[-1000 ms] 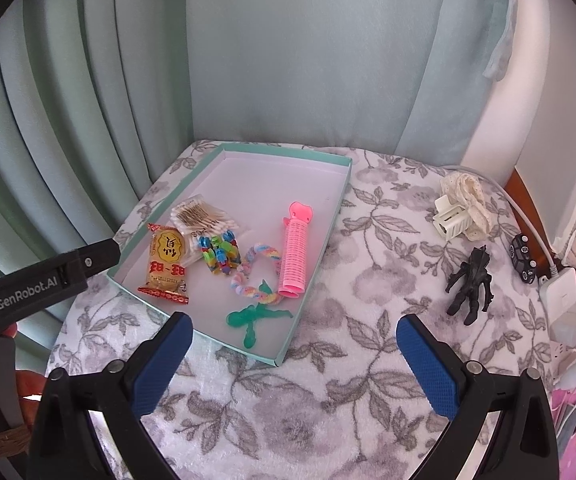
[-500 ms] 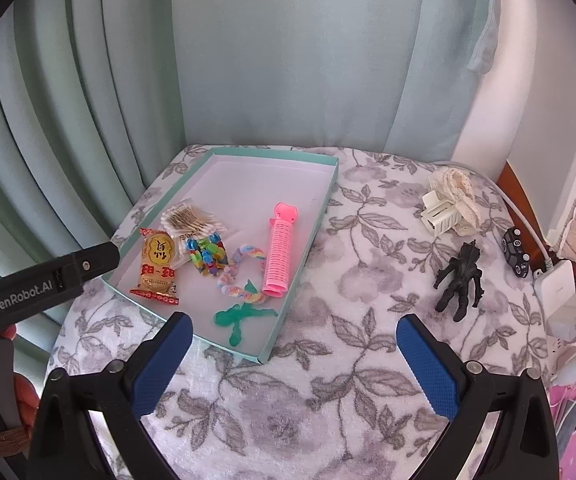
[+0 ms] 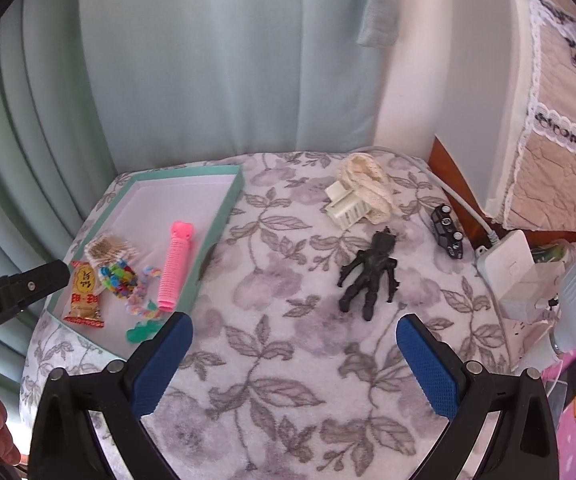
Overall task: Organize objects
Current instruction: 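Move both tools back toward the black figure and black toy car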
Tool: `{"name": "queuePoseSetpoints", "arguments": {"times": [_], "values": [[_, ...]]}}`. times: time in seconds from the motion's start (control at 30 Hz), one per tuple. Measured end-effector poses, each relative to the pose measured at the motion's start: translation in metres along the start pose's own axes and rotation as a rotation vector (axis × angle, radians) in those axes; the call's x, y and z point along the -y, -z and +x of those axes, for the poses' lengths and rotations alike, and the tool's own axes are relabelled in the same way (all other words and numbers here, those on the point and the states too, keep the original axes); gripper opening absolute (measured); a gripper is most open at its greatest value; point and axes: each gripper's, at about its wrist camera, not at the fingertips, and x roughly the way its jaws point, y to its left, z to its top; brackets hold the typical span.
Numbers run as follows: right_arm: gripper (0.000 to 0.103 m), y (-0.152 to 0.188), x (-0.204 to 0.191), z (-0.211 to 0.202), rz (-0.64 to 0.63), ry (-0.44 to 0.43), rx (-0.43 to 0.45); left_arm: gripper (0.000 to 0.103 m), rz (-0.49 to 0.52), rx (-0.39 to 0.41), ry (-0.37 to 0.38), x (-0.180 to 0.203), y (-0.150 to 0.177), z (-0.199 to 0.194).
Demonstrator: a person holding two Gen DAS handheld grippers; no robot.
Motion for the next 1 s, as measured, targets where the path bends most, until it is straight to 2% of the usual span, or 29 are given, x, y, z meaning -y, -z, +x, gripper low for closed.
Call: {"name": "queuePoseSetpoints", "arguments": {"times": [0.33,0.43,0.8,0.9,1.0], "values": [[0.103,-0.022,0.059,0.018,0.050,0.085,0.018,0.090,0.097,-0.011,0.082,0.068,-0.004,0.025],[0.103,-0.027,0.069,0.025,0.074,0.078,0.022,0.090,0.131,-0.024,0.095,0.084,0.000,0.038],[0.101,-0.033,0.097,0.059,0.111,0.097,0.000,0.090,0.168,-0.116,0.122,0.111,0.017,0.082],[0.098,-0.037,0.104,0.067,0.114,0.107,-0.008,0.090,0.184,-0.130,0.143,0.123,0.017,0.090],[0.087,-0.040,0.112,0.073,0.121,0.111,-0.003,0.090,0.214,-0.146,0.161,0.139,0.018,0.100]]}}
